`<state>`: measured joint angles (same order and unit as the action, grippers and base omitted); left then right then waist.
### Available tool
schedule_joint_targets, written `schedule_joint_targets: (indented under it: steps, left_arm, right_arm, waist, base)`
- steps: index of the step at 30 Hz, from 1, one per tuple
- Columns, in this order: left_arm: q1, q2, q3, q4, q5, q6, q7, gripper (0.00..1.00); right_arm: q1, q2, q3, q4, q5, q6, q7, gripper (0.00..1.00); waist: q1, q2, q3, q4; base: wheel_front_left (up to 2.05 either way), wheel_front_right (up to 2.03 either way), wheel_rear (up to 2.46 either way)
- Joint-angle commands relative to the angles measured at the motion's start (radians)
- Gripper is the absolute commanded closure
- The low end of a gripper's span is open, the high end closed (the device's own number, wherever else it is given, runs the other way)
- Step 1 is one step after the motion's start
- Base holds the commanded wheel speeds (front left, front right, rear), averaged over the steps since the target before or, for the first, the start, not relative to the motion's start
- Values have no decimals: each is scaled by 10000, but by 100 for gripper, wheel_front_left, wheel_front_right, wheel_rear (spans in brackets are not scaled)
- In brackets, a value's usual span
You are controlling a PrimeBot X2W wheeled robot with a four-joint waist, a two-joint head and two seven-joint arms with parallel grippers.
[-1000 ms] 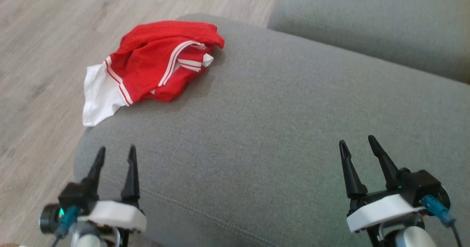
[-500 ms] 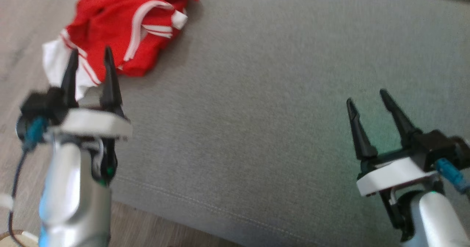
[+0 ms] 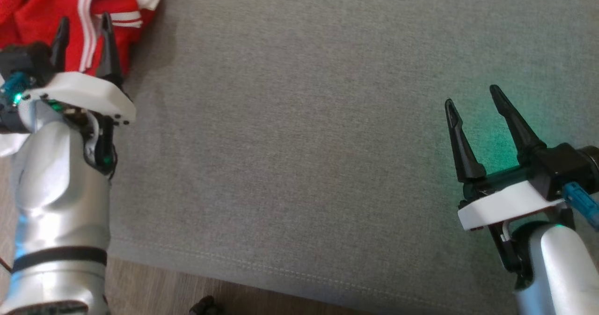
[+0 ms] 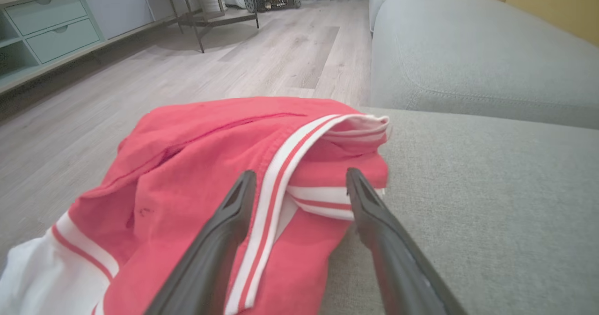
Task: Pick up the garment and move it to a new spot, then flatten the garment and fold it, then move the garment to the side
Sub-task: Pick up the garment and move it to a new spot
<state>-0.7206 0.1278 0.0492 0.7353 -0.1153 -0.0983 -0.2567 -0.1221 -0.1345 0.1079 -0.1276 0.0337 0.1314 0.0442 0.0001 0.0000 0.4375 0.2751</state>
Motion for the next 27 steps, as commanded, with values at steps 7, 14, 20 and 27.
schedule_joint_targets:
  steps: [7, 14, 20, 27]
  left_arm:
    - [-1065, 994, 533, 835, 206, 282, -51, 0]
    - [-1417, 1593, 425, 1347, 511, 277, -51, 100]
    - [-1219, 1833, 478, 302, 593, 330, -51, 100]
    - [-553, 1790, 354, -2314, 697, 227, -51, 100]
  right_arm:
    - [-366, 12, 336, -251, -24, -7, -101, 0]
    - [-485, 54, 368, -37, 108, -7, -222, 0]
    - [-419, 240, 279, 202, 168, -7, -423, 0]
    - [-330, 479, 166, 535, 326, -7, -783, 0]
  waist:
    - [-1, 0, 240, -238]
    - [-1, 0, 142, -401]
    - [-1, 0, -201, -433]
    - [-1, 0, -1013, -397]
  base:
    - [0, 0, 0]
    - [0, 0, 0]
    - [0, 0, 0]
    - [0, 0, 0]
